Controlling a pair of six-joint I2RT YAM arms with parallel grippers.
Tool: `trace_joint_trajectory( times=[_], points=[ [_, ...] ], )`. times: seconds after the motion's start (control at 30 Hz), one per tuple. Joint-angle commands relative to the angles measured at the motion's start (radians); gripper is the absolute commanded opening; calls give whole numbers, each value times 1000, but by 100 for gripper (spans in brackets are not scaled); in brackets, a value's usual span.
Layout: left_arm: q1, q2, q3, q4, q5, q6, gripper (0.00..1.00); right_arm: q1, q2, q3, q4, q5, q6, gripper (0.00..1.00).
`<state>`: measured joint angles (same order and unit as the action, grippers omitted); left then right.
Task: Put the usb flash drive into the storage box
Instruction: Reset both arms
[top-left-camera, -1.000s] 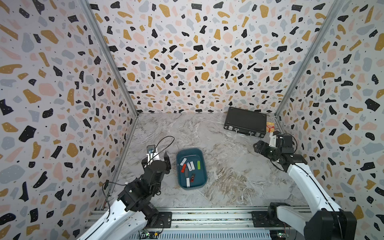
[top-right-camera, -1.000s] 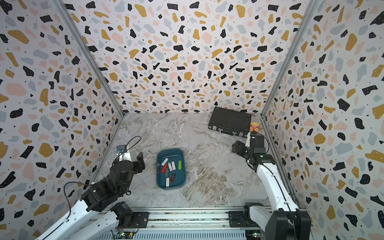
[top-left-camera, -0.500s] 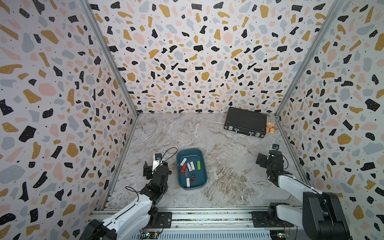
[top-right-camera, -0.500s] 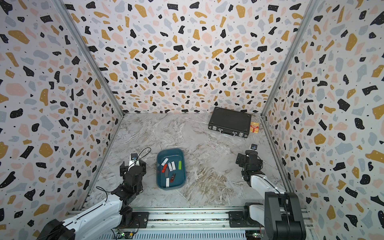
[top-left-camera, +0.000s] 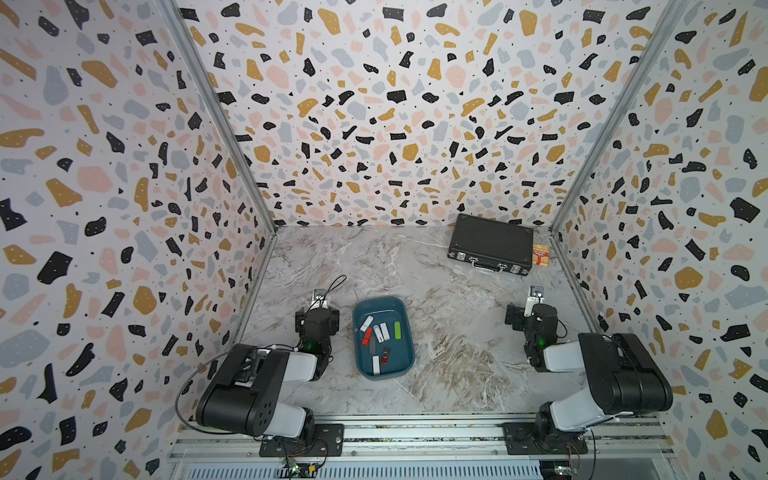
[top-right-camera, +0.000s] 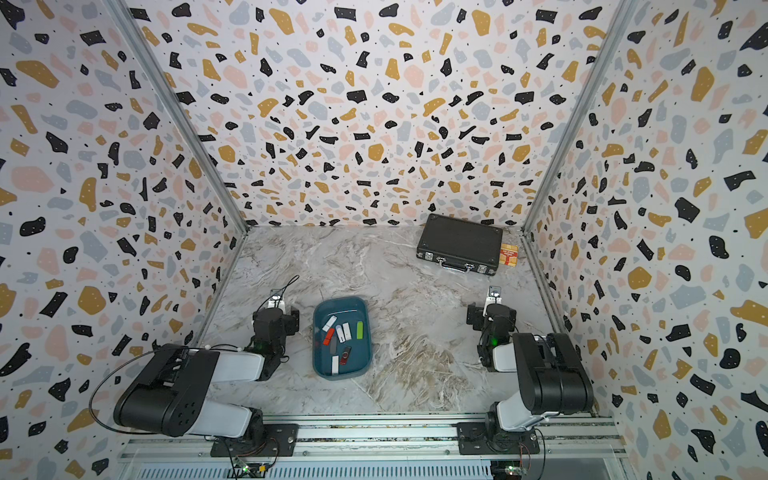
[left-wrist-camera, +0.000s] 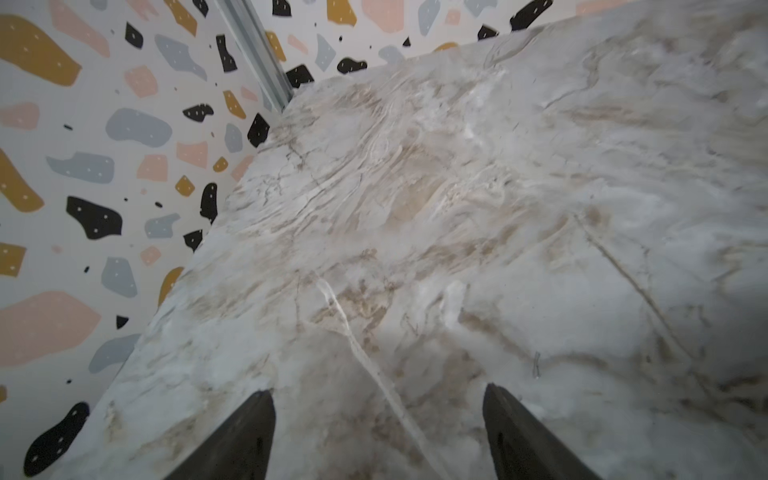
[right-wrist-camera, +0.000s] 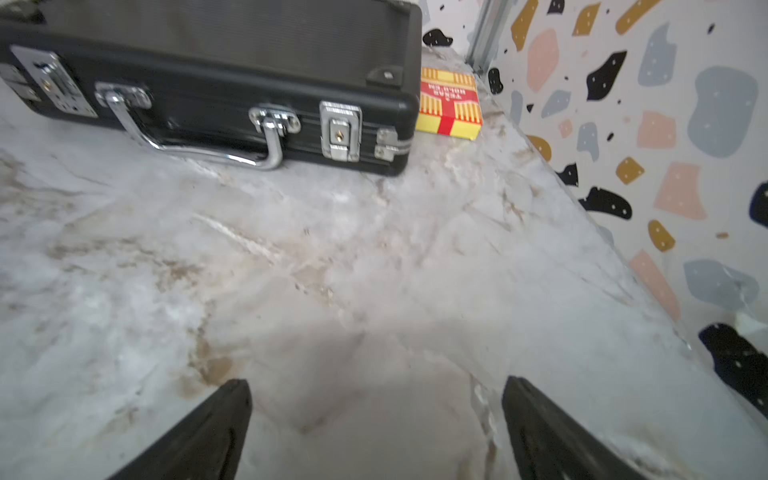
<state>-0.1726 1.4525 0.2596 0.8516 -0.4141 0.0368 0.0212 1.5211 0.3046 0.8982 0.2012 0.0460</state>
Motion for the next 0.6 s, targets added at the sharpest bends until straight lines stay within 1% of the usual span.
trace_joint_trajectory(
  times=[0.0, 0.03, 0.07, 0.1, 0.17, 0.2, 0.23, 0.3, 0.37, 0.57],
  points=[
    [16, -40, 71, -62, 86, -33, 89, 5, 0, 40, 13, -28, -31, 100],
    [28, -41, 70, -59, 104, -40, 99, 5, -16, 48, -35, -26, -25, 100],
    [31, -20, 51, 22, 102, -33, 100, 5, -14, 45, -23, -29, -27, 100],
    [31, -14, 38, 55, 95, -28, 100, 5, -1, 36, 22, -30, -32, 100],
    [31, -35, 58, -19, 105, -36, 100, 5, -22, 38, -19, -29, -28, 100],
    [32, -41, 58, -28, 109, -37, 100, 5, -15, 33, 6, -30, -31, 100],
    [32, -35, 55, -14, 106, -37, 100, 5, -9, 28, 27, -32, -32, 100],
    [31, -25, 48, 16, 106, -35, 100, 5, -19, 33, -3, -31, -29, 100],
    [31, -27, 52, 7, 105, -35, 100, 5, -10, 30, 21, -32, -32, 100],
    [31, -29, 53, 1, 105, -36, 100, 6, -13, 31, 12, -31, -31, 100]
  ],
)
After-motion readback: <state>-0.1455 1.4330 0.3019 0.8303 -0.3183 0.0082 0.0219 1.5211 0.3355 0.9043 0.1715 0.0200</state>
